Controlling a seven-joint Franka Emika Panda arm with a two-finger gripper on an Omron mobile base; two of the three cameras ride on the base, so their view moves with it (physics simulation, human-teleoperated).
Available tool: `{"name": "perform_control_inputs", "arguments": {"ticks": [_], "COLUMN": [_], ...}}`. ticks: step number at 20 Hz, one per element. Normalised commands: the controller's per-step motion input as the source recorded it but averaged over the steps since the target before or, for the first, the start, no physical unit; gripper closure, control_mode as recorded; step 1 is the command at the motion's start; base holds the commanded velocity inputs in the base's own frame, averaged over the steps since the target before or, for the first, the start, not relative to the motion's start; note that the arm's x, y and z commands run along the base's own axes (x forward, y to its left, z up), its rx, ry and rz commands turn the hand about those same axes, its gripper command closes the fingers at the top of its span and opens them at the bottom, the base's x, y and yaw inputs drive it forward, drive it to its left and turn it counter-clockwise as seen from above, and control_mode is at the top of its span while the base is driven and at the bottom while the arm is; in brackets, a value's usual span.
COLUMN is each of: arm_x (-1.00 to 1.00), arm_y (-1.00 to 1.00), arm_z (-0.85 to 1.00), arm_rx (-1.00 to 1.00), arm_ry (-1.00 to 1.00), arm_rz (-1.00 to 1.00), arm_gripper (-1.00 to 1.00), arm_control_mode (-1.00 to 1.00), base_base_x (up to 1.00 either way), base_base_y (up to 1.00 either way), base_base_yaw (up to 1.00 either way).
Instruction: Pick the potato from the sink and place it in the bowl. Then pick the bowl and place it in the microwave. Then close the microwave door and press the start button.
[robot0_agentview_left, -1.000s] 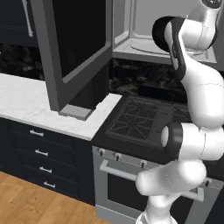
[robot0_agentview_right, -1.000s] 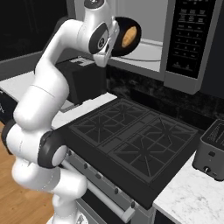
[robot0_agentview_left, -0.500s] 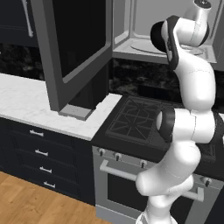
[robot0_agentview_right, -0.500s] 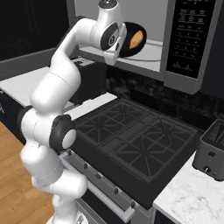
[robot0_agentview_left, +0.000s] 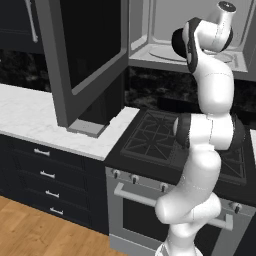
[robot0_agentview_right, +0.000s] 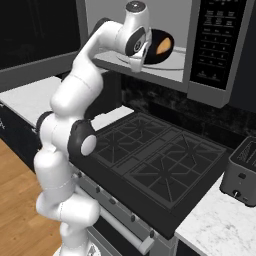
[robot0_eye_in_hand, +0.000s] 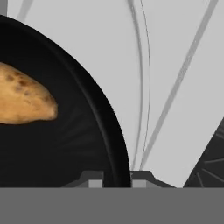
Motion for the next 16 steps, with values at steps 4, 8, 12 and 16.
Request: {"name": "perform_control_inputs", "arguments": {"ticks": [4,8,12,16], "arm_x": [0.56,0.49,0.14,-0.01], "arm_y": [-0.08,0.00,0.00,0.03], "arm_z": [-0.10,-0.26,-0.15,-0.09], "arm_rx": [0.00,0.00,0.00,0.00], "arm_ry": [0.00,0.00,-0.03,-0.16], "arm_rz": [0.00,0.00,0.00,0.00], "arm_gripper": [1.00,-1.00,-1.00,-1.00], "arm_control_mode": [-1.00,-1.00,-1.00,-1.00], "base_base_x": [0.00,0.00,0.00,0.00], "base_base_y": [0.00,0.00,0.00,0.00], "base_base_yaw": [0.00,0.00,0.00,0.00]}}
